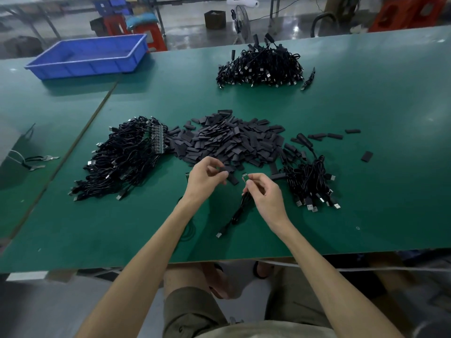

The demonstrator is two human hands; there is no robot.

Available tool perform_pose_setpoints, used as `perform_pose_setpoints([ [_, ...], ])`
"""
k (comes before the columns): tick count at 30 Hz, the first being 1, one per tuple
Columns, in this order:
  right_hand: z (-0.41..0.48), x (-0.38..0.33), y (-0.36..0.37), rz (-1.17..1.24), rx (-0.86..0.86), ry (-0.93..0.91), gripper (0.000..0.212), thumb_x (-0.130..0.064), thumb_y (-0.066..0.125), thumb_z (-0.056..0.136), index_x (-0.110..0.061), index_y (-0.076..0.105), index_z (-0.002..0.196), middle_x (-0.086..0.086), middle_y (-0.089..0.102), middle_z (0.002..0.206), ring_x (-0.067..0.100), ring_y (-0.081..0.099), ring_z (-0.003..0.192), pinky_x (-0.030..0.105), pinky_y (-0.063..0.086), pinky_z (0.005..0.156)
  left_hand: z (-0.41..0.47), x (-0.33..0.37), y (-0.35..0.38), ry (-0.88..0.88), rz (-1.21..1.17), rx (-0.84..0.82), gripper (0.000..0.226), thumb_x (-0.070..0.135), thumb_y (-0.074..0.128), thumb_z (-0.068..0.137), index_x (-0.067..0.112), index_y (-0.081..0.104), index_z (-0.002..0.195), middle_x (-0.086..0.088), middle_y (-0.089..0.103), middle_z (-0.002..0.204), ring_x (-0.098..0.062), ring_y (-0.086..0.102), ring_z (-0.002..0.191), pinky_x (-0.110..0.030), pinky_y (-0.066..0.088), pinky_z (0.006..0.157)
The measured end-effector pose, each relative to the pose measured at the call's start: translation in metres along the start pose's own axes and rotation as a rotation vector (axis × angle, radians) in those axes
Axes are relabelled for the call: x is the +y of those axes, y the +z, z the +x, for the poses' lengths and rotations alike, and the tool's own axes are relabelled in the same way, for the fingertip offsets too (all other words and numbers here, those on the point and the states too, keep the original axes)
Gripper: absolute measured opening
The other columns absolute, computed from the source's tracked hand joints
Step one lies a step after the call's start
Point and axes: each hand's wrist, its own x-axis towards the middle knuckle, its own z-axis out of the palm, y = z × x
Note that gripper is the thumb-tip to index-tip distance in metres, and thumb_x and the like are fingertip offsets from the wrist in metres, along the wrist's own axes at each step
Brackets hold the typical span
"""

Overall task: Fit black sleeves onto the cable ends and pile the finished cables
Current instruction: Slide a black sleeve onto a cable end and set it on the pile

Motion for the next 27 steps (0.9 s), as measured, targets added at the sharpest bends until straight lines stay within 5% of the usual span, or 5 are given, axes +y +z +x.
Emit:
perform_pose_setpoints([
  [3,-0.001,0.0,-0.001,-0.004,-0.017,-0.026,0.01,-0.018,0.062,0.103,-0.02,0.07,0.109,-0.004,0.075,0.085,0.01,0.071,0.085,0.026,0.056,0.082,-0.01,0.002,-0.001,-0.009,-0.205,-0.168,0.02,0.014,0.071,0.094,0.019,0.069,0.114,-0.008,0.076,0.082,-0.017,0.073,0.08,-0.027,0.057,0.073],
  [7,-0.002,0.0,-0.002,-0.019,-0.031,-0.059,0.013,-0.019,0.065,0.102,-0.03,0.07,0.107,-0.007,0.078,0.086,0.008,0.073,0.087,0.026,0.057,0.084,-0.017,0.0,0.006,-0.024,-0.217,-0.174,0.014,0.014,0.07,0.095,0.012,0.071,0.109,-0.011,0.076,0.086,-0.024,0.075,0.077,-0.035,0.059,0.073],
  [15,-0.002,0.001,-0.003,-0.007,-0.044,-0.044,0.015,-0.018,0.068,0.1,-0.032,0.071,0.103,-0.01,0.079,0.087,0.006,0.074,0.088,0.02,0.057,0.084,-0.02,-0.007,0.014,0.085,0.034,-0.155,0.007,0.02,0.07,0.096,0.017,0.067,0.101,-0.002,0.073,0.083,-0.017,0.073,0.064,-0.026,0.056,0.058],
  [20,0.0,0.004,-0.003,-0.035,-0.03,-0.03,0.012,-0.02,0.069,0.1,-0.024,0.074,0.11,-0.012,0.076,0.098,0.001,0.071,0.095,0.02,0.056,0.087,-0.016,-0.01,0.004,0.277,0.412,-0.284,0.016,0.036,0.066,0.097,0.023,0.069,0.107,0.016,0.061,0.092,-0.002,0.061,0.076,-0.01,0.045,0.069],
  [27,0.0,0.005,-0.003,-0.051,-0.024,-0.021,0.016,-0.021,0.068,0.1,-0.019,0.075,0.115,-0.009,0.077,0.101,0.005,0.071,0.098,0.028,0.058,0.092,-0.02,-0.011,0.011,0.386,0.574,-0.315,0.023,0.028,0.061,0.101,0.009,0.07,0.109,-0.002,0.059,0.1,-0.018,0.058,0.087,-0.035,0.049,0.085],
])
